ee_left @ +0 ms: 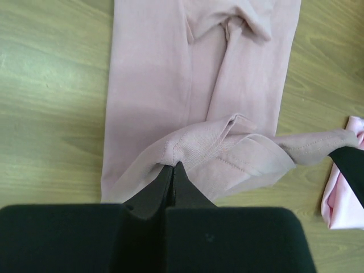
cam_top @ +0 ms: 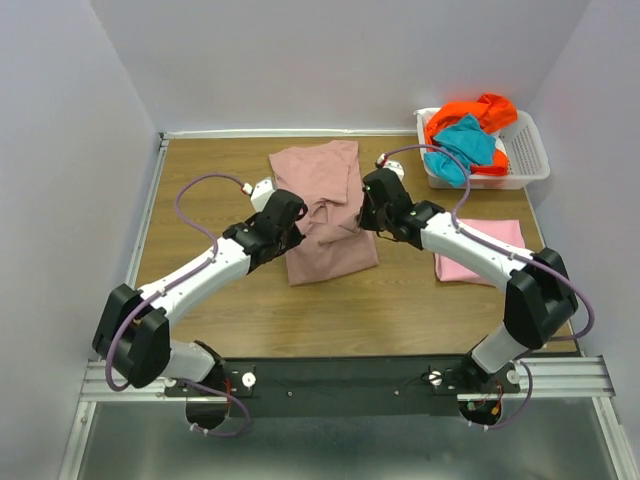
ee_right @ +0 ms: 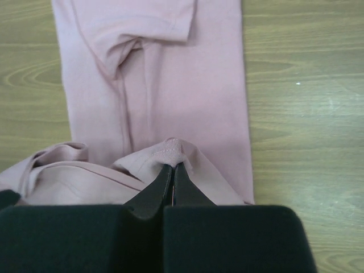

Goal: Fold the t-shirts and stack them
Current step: Fold the tshirt

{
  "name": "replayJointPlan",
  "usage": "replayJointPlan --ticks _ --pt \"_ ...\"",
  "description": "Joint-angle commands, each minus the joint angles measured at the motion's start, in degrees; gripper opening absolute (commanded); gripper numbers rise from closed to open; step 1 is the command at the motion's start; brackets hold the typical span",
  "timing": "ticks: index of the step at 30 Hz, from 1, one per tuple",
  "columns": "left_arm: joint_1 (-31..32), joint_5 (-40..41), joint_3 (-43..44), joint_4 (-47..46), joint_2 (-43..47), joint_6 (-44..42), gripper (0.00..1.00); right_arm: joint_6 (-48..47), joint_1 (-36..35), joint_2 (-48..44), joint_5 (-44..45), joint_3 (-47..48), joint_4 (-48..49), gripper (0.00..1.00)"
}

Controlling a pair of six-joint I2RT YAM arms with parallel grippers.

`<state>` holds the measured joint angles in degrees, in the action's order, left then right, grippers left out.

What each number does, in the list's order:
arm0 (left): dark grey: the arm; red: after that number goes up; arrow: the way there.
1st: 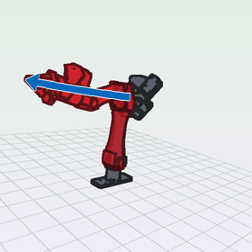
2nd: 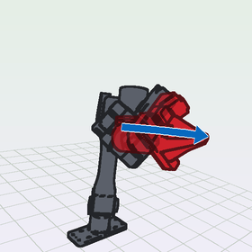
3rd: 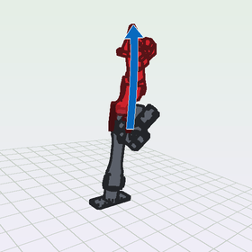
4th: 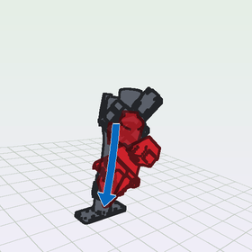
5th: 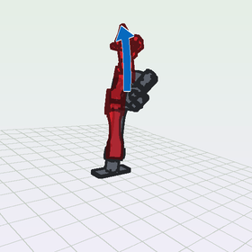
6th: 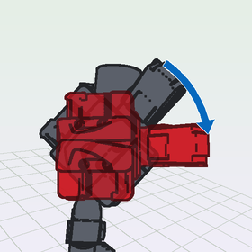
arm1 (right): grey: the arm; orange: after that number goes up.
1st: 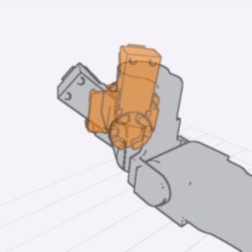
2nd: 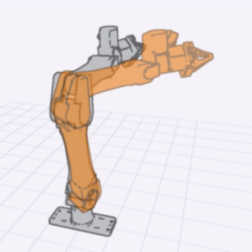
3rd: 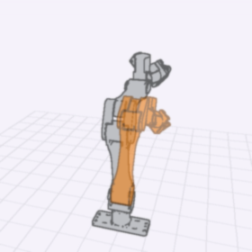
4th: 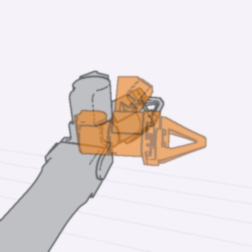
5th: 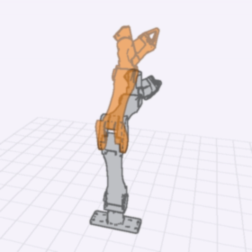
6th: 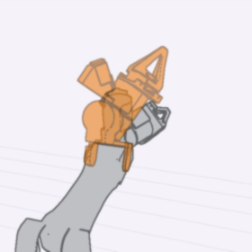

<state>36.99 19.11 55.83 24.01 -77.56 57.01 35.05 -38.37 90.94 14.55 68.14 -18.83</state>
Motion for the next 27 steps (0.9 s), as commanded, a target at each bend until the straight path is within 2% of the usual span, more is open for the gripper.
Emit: replayJointPlan --ticks 1,9,22,27 --pt "-1.66 3.38 2.61 -1.86 -2.76 -3.75 0.00 -1.12 1.89 3.27 2.50 2.96 0.64 0.00" --pt "-5.96 3.56 5.60 -2.91 -9.70 -5.95 0.00 -2.44 5.15 9.34 0.22 7.00 0.55 0.00" --pt "-9.04 2.51 9.90 -4.06 -19.29 -7.88 0.00 -5.16 7.87 19.62 -4.44 13.77 0.64 0.02" --pt "-9.48 4.70 11.84 -1.78 -21.84 -4.90 0.00 -5.25 8.40 22.17 -4.00 15.79 0.64 0.07"
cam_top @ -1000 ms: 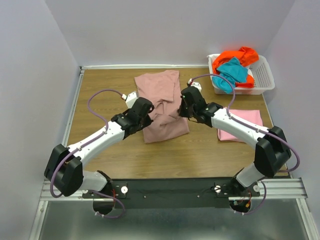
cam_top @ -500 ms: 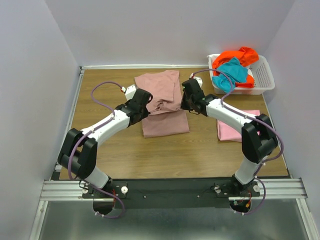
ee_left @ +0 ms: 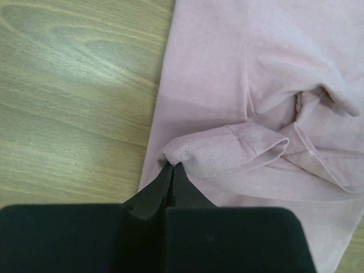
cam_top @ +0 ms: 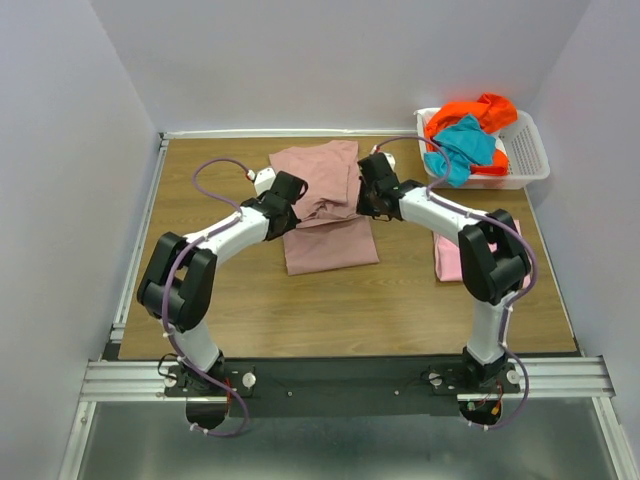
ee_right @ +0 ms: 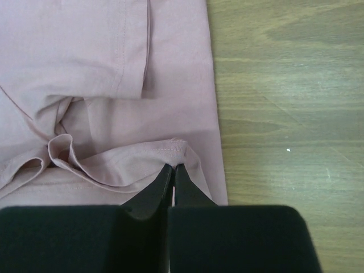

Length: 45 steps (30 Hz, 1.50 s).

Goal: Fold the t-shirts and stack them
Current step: Fold the tshirt

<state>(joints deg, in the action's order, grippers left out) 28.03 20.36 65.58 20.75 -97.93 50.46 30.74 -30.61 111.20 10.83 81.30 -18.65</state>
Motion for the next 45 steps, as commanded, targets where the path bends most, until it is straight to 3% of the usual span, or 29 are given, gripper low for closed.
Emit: replayJointPlan --ticks 1,4,6,7,8,9,10,11,12,13,17,19,24,30,35,38,40,45 --pt "-0.61 3.89 2.44 2.61 -1.74 2.18 0.00 -0.95 0.73 2.70 -0.02 3.51 0.46 0.07" --pt "-1.22 4.25 3.50 3.33 -2.35 2.98 0.01 -1.56 1.25 4.02 -0.02 5.10 0.37 0.14" --pt "-1.57 4.25 4.29 3.86 -2.44 3.07 0.10 -2.09 1.43 4.47 -0.63 6.59 0.37 0.23" --pt "-1.66 4.16 4.55 4.03 -2.18 2.37 0.31 -2.35 1.52 4.38 -1.16 6.94 0.37 0.28" --pt "-1.66 4.16 4.99 4.21 -2.00 2.19 0.43 -2.61 1.61 4.12 -1.60 7.29 0.37 0.35" --pt "-1.66 4.25 5.08 4.29 -1.83 1.84 0.56 -2.88 1.61 3.16 -1.86 7.38 0.37 0.54" --pt "-1.66 4.16 5.17 4.47 -0.87 1.49 0.75 -3.14 1.69 2.54 -2.47 7.12 0.37 0.60" --pt "-1.66 4.16 5.08 4.56 -0.25 1.40 0.82 -3.23 1.61 1.84 -3.61 6.86 0.29 0.62" --pt "-1.66 3.99 4.65 4.47 1.06 1.14 0.97 -3.49 1.61 0.09 -4.32 5.47 0.37 0.67" --pt "-1.66 3.72 4.21 4.12 1.86 0.70 0.98 -3.84 1.61 -0.88 -5.20 4.67 0.46 0.68" --pt "-1.66 1.44 0.26 2.89 5.81 -0.18 0.98 -3.94 1.61 -5.89 -12.22 -1.65 0.64 0.76" --pt "-1.67 -0.49 -3.34 2.01 8.27 -0.62 0.98 -3.41 1.61 -8.00 -15.13 -4.90 1.07 1.00" --pt "-0.88 -5.93 -13.17 -1.23 14.07 -0.97 0.98 -0.78 1.61 -15.74 -13.03 -18.42 1.87 1.00" --pt "1.41 -13.40 -23.20 -7.39 19.35 -0.89 0.98 3.00 1.61 -19.44 -13.82 -27.84 2.74 1.00" --pt "2.20 -15.70 -25.94 -10.38 17.87 -0.80 0.98 4.76 1.61 -18.83 -13.11 -29.97 3.54 0.91" --pt "2.20 -16.93 -26.82 -12.13 16.11 -0.97 0.80 5.20 1.61 -17.68 -13.29 -30.41 4.24 0.83" --pt "2.20 -17.37 -26.82 -12.66 14.36 -1.32 0.65 5.47 1.61 -16.46 -14.08 -29.97 4.59 0.71" --pt "2.20 -17.72 -25.94 -13.46 10.92 -1.85 0.49 5.64 1.61 -14.26 -15.05 -29.53 6.43 0.58"
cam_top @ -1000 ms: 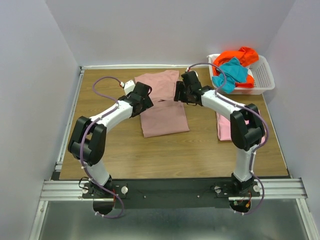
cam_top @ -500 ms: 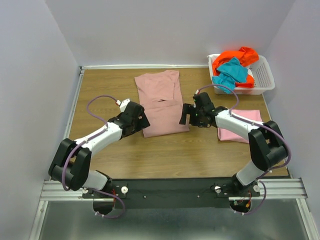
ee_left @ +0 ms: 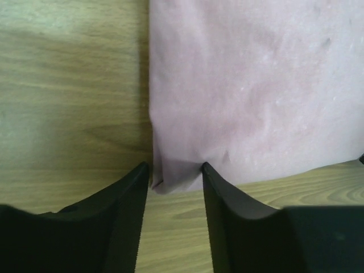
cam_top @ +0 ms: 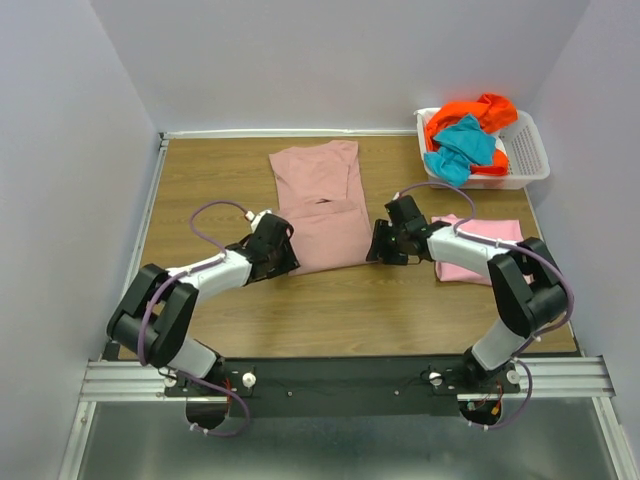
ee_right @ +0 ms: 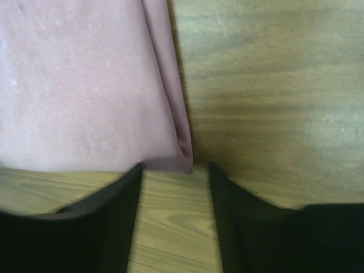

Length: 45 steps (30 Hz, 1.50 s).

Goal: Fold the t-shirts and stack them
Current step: Fold the tshirt

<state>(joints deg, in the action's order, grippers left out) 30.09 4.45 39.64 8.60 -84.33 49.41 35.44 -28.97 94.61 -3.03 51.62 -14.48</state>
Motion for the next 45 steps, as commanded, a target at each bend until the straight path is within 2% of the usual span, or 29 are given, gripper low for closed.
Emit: replayJointPlan --ticks 1,2,3,4,6,7,13,20,23,28,33,38,42,45 --pt "0.15 -1.90 0.26 -1.31 -3.81 -0.89 0.43 0.77 -0.03 2.68 -1.37 0.41 2.26 0.49" --pt "0.15 -1.99 0.53 -1.39 -4.43 -0.98 0.41 0.77 0.05 3.47 -1.72 0.76 2.35 0.46" --pt "0.15 -1.90 0.70 -1.39 -4.87 -0.81 0.39 0.77 0.06 3.65 -1.98 0.85 2.53 0.36" --pt "0.15 -1.73 0.70 -1.57 -5.83 -0.54 0.23 0.86 -0.03 3.74 -2.07 0.77 2.61 0.31" --pt "0.15 -1.37 0.70 -1.40 -6.63 -0.19 0.08 1.03 -0.03 3.65 -2.42 0.51 2.97 0.21" --pt "0.15 -2.50 0.70 -1.39 -6.98 -0.62 0.00 1.21 0.05 3.39 -2.60 -0.02 2.97 0.08" --pt "4.01 -3.04 -2.37 -0.26 -1.64 0.60 0.00 2.96 -0.03 -3.10 -4.79 -5.64 2.97 0.03" --pt "15.52 -3.66 -6.94 6.68 11.11 5.52 0.00 4.72 -0.12 -23.63 -14.36 -18.65 0.95 0.01" --pt "18.86 -7.25 -8.26 8.18 17.52 5.61 0.00 5.08 -0.21 -30.07 -15.87 -19.89 -6.42 0.01" --pt "19.57 -11.65 -6.08 13.01 27.27 3.77 0.00 5.52 -0.12 -41.59 -15.87 -15.42 -19.08 0.02" --pt "19.57 -12.53 -1.33 16.36 32.12 2.98 0.00 4.38 -0.12 -42.93 -14.91 -9.35 -23.13 0.03" --pt "18.87 -10.25 2.72 16.80 31.69 1.75 0.00 2.44 -0.12 -38.01 -10.26 -0.93 -23.23 0.02" --pt "14.49 -11.82 4.92 14.17 28.79 -1.24 0.00 2.00 -0.12 -34.24 -4.89 4.52 -23.14 0.01" --pt "9.48 -15.86 5.19 10.48 26.95 -3.61 0.00 1.04 -0.12 -31.78 -0.77 8.22 -22.79 0.00"
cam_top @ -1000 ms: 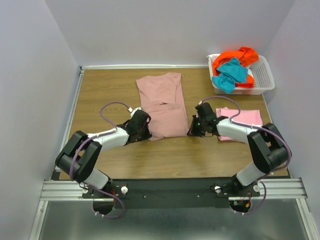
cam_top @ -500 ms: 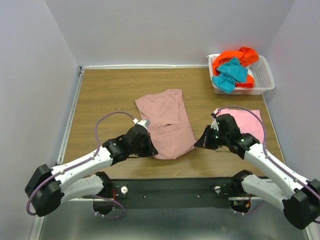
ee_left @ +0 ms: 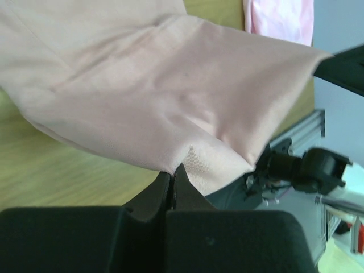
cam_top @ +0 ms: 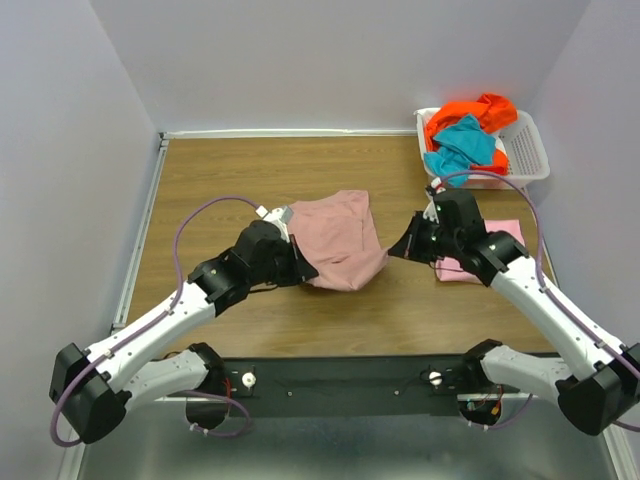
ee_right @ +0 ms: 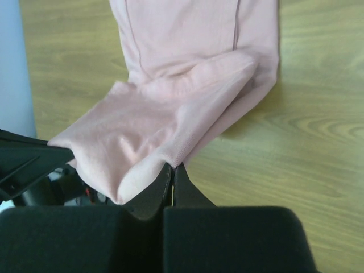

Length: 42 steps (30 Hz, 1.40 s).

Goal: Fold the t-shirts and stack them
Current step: Fold the tshirt

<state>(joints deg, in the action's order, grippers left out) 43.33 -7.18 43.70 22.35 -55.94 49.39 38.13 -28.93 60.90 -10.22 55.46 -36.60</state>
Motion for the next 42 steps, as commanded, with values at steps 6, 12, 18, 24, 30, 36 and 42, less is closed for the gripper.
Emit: replayJointPlan --ticks 6,12,18,24,30,36,42 --pt "-10.63 -7.58 3.48 -6.61 -4.96 -6.67 0.00 -3.85 -0.16 7.73 8.37 10.36 0.30 0.00" --pt "-14.06 -7.94 6.65 -6.70 -9.27 -8.51 0.00 -6.22 -0.08 16.34 9.34 17.82 1.18 0.00" --pt "-17.75 -7.85 8.59 -6.88 -13.31 -8.78 0.00 -7.63 0.54 24.50 9.95 24.33 2.06 0.00" --pt "-21.71 -8.46 11.04 -8.20 -18.05 -10.53 0.00 -7.46 1.59 31.54 9.95 28.29 3.02 0.00" --pt "-24.87 -7.94 14.04 -8.28 -24.56 -11.94 0.00 -7.63 3.35 38.23 9.08 33.30 3.64 0.00" --pt "-26.54 -7.93 17.02 -8.81 -30.62 -13.17 0.00 -8.33 4.76 45.69 7.06 37.52 4.25 0.00" --pt "-27.33 -6.80 19.22 -8.82 -36.16 -13.18 0.00 -8.86 5.72 51.76 5.56 40.95 4.69 0.00"
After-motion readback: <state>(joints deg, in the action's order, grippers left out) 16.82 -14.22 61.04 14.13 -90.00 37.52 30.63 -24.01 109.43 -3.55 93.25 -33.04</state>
